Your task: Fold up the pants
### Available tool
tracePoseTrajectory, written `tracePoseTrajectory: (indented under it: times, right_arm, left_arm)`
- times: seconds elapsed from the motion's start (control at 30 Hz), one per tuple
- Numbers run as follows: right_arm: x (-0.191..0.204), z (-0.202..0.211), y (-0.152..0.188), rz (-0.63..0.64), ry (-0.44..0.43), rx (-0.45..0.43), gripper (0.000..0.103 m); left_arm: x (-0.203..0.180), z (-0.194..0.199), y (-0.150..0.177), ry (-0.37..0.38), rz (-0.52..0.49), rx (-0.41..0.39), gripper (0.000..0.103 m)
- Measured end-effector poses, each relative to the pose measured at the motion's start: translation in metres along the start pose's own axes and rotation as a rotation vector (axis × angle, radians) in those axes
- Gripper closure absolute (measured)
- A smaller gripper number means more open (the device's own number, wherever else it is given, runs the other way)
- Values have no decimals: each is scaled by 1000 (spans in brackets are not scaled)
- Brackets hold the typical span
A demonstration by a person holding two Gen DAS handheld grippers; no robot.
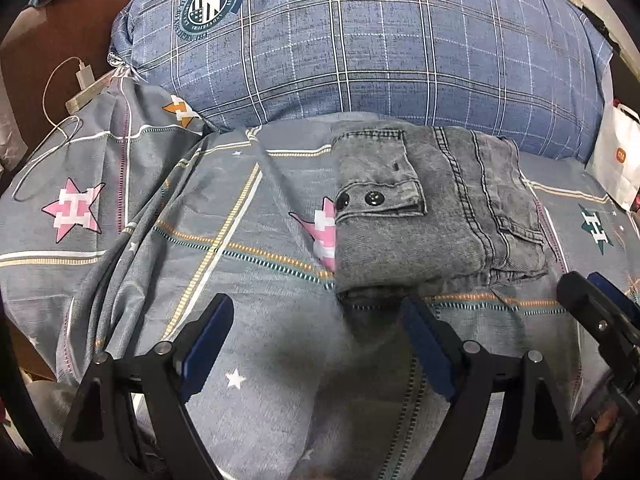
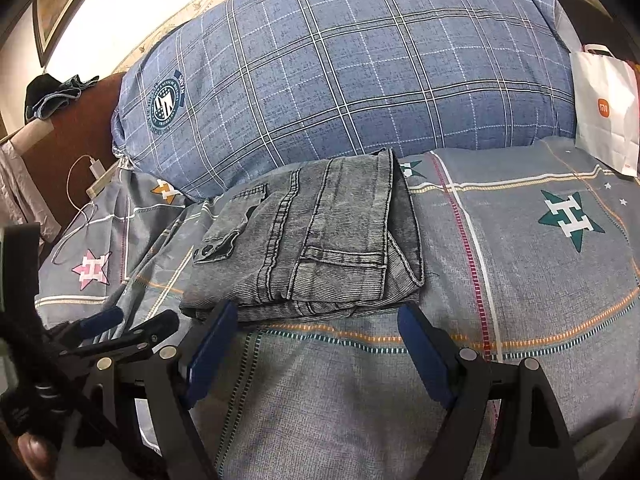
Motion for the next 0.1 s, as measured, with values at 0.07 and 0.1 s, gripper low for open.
tracePoseTrajectory:
  times: [0.07, 0.1]
  right_arm:
    - [-4, 1, -1, -15, 1, -3, 16]
    - [-7, 3, -3, -23, 5, -7, 16]
  left_arm:
    - [1, 5, -2, -10, -10, -45, 18]
    - [2, 8, -3, -19, -12, -62, 18]
Point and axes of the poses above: each gripper's, at about its wrist camera, not at the fingertips, and z roughly against the way its jaws point, x to its left, y to its underside, the point moved 4 cm from there along -z, roughly the way its jaws point
